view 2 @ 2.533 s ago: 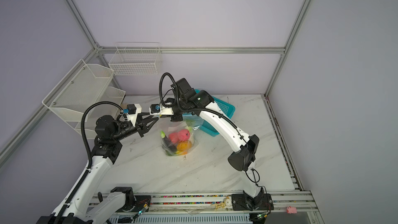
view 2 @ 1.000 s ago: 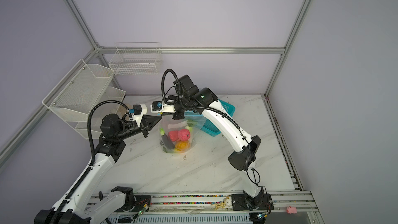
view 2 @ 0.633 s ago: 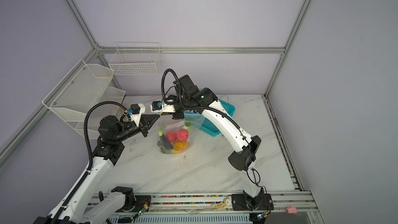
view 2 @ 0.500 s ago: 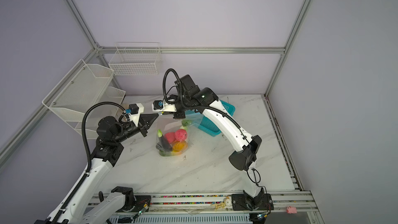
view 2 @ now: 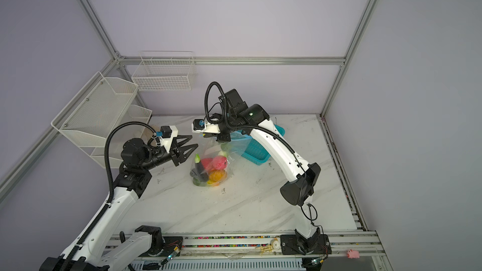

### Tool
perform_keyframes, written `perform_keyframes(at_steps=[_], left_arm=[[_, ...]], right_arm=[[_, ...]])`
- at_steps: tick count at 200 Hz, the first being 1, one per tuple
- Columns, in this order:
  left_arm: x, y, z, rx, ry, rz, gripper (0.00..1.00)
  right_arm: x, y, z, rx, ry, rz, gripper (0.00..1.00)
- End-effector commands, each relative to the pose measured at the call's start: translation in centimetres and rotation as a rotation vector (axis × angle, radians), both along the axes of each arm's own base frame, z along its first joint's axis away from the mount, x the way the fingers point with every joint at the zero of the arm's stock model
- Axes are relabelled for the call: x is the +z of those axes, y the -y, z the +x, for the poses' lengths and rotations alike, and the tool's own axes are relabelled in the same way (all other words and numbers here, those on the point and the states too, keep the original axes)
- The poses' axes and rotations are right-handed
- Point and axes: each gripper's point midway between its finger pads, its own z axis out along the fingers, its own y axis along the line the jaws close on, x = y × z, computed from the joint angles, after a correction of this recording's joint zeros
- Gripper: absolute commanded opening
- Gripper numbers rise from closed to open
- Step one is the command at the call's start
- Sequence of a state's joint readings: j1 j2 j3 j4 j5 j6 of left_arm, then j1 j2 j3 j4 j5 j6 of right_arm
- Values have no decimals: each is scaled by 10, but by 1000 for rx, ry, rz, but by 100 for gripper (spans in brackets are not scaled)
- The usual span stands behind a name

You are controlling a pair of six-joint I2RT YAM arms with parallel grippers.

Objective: Place the food in the zip-top bag and seal the zipper

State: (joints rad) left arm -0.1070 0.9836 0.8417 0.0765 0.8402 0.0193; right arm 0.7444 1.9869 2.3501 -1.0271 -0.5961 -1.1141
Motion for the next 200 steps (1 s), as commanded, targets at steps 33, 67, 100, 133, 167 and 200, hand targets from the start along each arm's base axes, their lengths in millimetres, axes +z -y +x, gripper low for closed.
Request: perform_keyframes(at_steps=[33,67,100,133,167,200], left_arm=[[70,18,-11,-127,212,1,48],[66,26,-9,-161,200,3,44],[59,27,-5,-156,182,5,31],[59,28,-4,-160,182,6,18],[55,31,-4,-170,171,7,17],[53,31,-3,-170,167,8,14]], right_arm=[[22,11,-20,76,9,40,0],[24,12,-20,79,8,48,0],[26,12,-20,86,8,56,0],[25,11,-18,84,3,56,0],[26,11,-18,84,3,59,0],[26,11,-18,81,1,60,0]])
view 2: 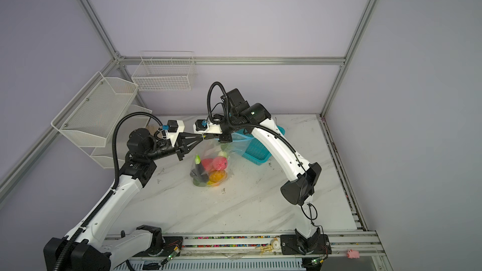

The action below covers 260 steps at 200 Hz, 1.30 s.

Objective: Place the food in the zip-top bag and seal the zipper

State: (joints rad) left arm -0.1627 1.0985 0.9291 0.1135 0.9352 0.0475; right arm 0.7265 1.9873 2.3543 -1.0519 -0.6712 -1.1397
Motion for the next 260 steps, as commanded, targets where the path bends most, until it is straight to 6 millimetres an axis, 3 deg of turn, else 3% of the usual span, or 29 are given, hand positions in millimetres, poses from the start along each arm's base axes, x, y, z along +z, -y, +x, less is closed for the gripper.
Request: perform_keyframes(at_steps=[1,29,82,135,220,260], left_arm=[[42,3,-6,-19,133,-9,14],[44,3,-6,-17,142,-11,0],[45,1,-8,39,136,-22,0],[29,-22,0,231,114,8,0],[25,-48,19,426,88,50,0],[23,-60,18,483,83,62,0]], right_arm=[[24,7,-11,30,30,39,0],[24,7,-12,31,29,41,0],[24,7,-11,21,28,39,0],[24,16,-3,-15,34,29,0],[17,31,14,-82,29,2,0],[15,36,19,-102,30,-4,0]])
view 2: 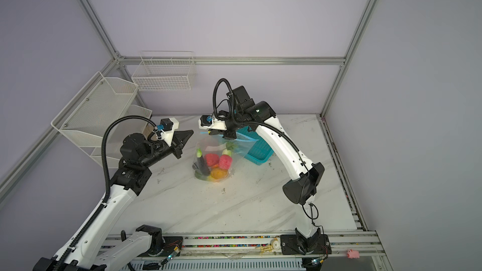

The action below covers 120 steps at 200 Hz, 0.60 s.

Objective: Place the food in the zip-top bag and seal the zipper

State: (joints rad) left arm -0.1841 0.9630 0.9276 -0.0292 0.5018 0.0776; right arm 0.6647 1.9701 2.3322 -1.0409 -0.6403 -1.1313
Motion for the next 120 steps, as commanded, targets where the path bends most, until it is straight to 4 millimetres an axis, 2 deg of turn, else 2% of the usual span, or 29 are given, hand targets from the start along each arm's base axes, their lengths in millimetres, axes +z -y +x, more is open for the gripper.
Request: perform_keyframes(at_steps=[1,29,44,57,67,103,120], left_arm=[[12,-13,-2,70,59,29,0],[13,5,-12,-67,66,38,0],[16,18,-17,-170,74,30,31],[22,26,-16,-222,100,20,48],[26,29,-13,-241,118,10,55],[38,42,-2,-324,140,-5,56],[40,49,-1,-369,139,-8,51]], right_arm=[[15,14,-7,-13,19,7,0],[15,11,-13,22,0,23,0],[17,9,-17,45,-7,37,0],[18,7,-20,62,-15,46,0],[18,7,-22,73,-18,52,0],[20,7,-27,92,-21,60,0],[20,7,-26,93,-21,61,0]])
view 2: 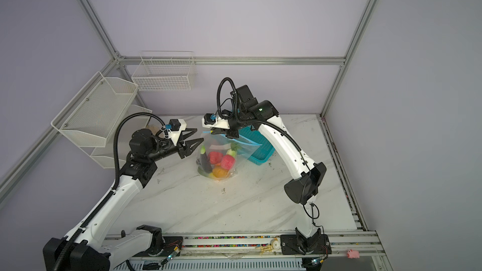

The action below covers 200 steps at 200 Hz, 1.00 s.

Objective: Place the food in the zip-top bag and seal the zipper

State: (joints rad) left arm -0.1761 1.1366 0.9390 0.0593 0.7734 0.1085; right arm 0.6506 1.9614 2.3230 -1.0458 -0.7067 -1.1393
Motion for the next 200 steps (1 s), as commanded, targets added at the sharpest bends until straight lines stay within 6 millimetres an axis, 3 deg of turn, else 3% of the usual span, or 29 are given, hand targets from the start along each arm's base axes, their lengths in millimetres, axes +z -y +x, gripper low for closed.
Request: perform_keyframes(at_steps=[1,90,151,200], left_arm=[[70,13,-11,-109,186,-44,50],[73,21,-15,-133,205,-60,29],[67,29,-15,-150,197,-62,0],[65,23,-18,-85,199,-53,0]], right_arm=[[15,5,-20,53,3,29,0],[11,0,-14,54,-8,29,0],[12,-2,-13,49,-15,35,0],[13,-1,-12,40,-13,32,0]])
